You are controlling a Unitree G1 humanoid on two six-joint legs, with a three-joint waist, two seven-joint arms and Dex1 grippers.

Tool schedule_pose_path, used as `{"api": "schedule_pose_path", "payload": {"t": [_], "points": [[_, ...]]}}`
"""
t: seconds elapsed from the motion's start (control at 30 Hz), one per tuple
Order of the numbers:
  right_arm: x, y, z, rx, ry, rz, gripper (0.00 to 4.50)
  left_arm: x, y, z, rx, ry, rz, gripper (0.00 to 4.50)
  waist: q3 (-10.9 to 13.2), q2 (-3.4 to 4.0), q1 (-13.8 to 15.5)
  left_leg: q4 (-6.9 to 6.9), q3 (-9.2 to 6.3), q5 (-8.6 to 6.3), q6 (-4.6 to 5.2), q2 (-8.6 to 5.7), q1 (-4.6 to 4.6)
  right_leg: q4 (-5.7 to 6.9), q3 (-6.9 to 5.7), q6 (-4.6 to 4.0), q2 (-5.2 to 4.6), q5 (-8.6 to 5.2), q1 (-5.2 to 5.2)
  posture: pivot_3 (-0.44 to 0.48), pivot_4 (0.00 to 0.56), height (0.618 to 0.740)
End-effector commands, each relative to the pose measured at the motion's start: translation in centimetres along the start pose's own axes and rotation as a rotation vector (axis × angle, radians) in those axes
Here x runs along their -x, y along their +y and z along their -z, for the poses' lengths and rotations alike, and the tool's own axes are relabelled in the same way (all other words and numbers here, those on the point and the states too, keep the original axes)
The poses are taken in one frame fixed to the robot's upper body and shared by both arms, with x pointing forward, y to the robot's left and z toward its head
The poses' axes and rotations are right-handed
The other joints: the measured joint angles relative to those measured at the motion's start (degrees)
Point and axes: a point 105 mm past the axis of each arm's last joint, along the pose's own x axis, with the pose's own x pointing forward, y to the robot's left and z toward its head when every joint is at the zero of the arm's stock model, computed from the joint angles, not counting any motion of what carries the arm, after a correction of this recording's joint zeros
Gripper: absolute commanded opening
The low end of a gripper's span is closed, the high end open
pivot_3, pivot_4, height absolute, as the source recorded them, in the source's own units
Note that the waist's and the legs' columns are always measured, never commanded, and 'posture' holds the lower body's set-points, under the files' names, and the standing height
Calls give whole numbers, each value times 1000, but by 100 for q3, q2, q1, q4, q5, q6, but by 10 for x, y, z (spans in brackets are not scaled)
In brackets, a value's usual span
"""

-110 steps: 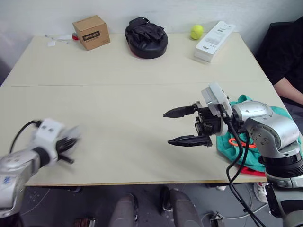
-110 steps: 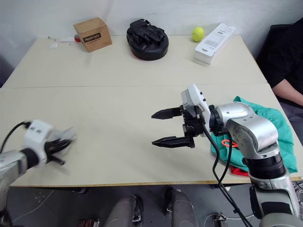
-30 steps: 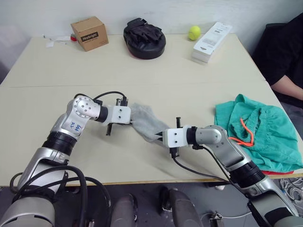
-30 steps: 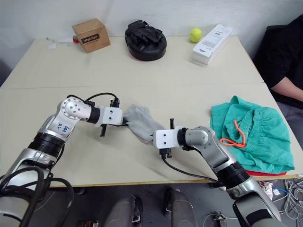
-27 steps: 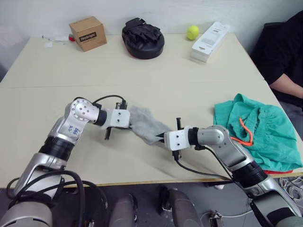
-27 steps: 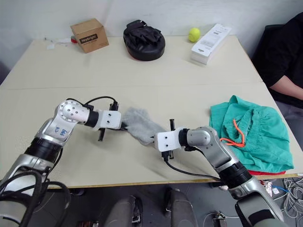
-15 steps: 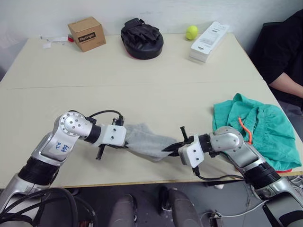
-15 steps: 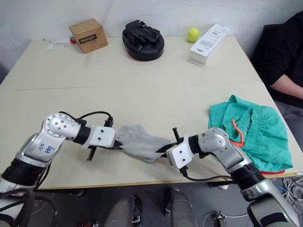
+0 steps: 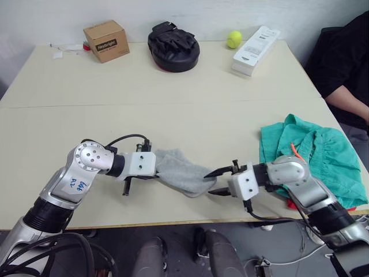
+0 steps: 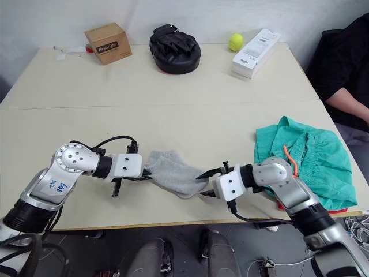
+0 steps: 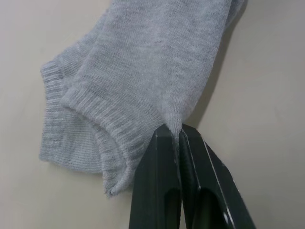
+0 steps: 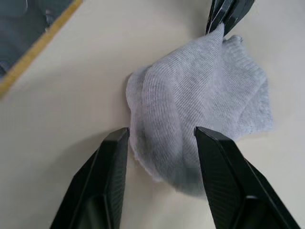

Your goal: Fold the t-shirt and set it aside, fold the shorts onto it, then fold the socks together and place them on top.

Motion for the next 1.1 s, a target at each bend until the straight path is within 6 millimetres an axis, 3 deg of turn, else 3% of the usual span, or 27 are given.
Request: {"api": "schedule_pose_path", "payload": {"t": [0.03,0.23,0.37,0.47,0.53,0.63,0.9,1.1], "points": [[9,-11,-11,-13,-13,58,2222,5,7,-5,-45,-3,-21,0,0,0,-3,0,0,-2,3,0,0,0,0,0,0,0,0,0,150,740],[1,-11,-5,-37,13,80,2222,4,9,-5,-60,-6,-25,0,0,0,-9,-2,0,-14,21,2,1,1,-1,-1,2,-1,-1,0,150,740],[-1,-4,-1,-25,31,53,1327,4,12,-5,-63,-7,-33,0,0,0,-3,-1,0,-14,21,1,0,1,-2,-1,2,-1,-1,0,150,740],[-2,-5,-1,-39,27,60,1327,3,14,-5,-63,-9,-37,0,0,0,4,0,1,-14,21,0,0,1,-2,-1,1,-1,-1,0,150,740],[-2,-6,-4,-49,14,60,1015,3,15,-6,-63,-9,-40,0,0,0,3,0,1,-14,21,0,0,1,-1,-1,1,-1,0,0,150,740],[-1,-8,-8,-57,-3,55,68,4,18,-6,-61,-9,-48,0,0,0,-6,0,0,-12,18,0,0,1,-2,-1,2,-1,-1,0,150,740],[6,-15,-24,-97,-57,49,10,12,23,-17,-88,-54,-49,0,0,0,-4,0,0,-12,19,1,0,2,-2,-1,2,-1,-1,0,150,740],[7,-16,-33,-96,-71,49,10,18,48,-26,-194,-50,-85,0,0,0,26,3,0,-13,19,0,0,2,-2,-1,1,0,0,0,150,740]]}}
